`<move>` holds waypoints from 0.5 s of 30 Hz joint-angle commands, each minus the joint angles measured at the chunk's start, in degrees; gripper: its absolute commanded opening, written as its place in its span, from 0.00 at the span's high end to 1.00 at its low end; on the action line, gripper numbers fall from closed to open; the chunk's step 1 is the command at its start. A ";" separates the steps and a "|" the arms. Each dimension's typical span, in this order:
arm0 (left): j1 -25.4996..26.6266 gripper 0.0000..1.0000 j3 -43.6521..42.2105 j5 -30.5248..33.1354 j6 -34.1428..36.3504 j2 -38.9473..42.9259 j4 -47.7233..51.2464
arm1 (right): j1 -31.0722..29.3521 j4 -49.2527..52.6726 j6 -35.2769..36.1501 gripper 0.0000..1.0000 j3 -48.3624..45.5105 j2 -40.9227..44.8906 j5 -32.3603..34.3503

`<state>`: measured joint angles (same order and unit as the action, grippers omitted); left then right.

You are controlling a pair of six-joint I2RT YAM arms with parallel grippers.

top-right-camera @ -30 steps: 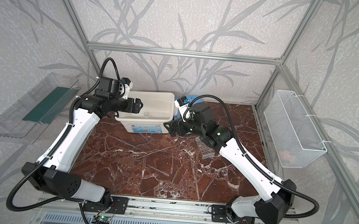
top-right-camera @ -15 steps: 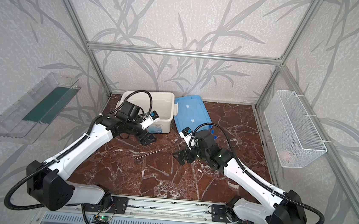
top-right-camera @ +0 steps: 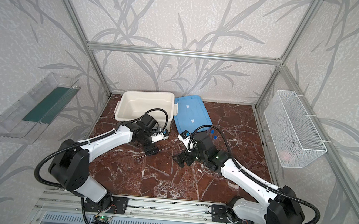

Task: Organize the chemistry lab equipment
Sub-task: 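Lower the left gripper onto the thin metal rod and grasp it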

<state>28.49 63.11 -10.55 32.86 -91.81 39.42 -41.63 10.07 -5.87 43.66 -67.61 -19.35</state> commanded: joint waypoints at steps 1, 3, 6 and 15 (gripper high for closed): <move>0.27 0.21 0.09 1.75 0.34 -2.20 -1.43 | 0.14 -3.71 1.30 0.01 -2.24 3.95 1.99; 0.67 0.26 -0.20 1.38 0.15 -3.72 -1.64 | 0.14 -5.30 1.28 0.01 -3.82 5.38 3.51; 1.26 0.34 -0.29 1.79 0.03 -6.04 -1.22 | 0.14 -6.00 1.52 0.01 -5.11 6.74 5.16; 3.92 0.60 0.06 2.95 -0.65 -10.49 -0.30 | 0.14 -5.19 1.98 0.01 -5.67 6.71 6.60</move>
<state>31.55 63.11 -8.43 31.35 -100.79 37.85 -41.60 5.96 -4.54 38.57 -61.45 -13.93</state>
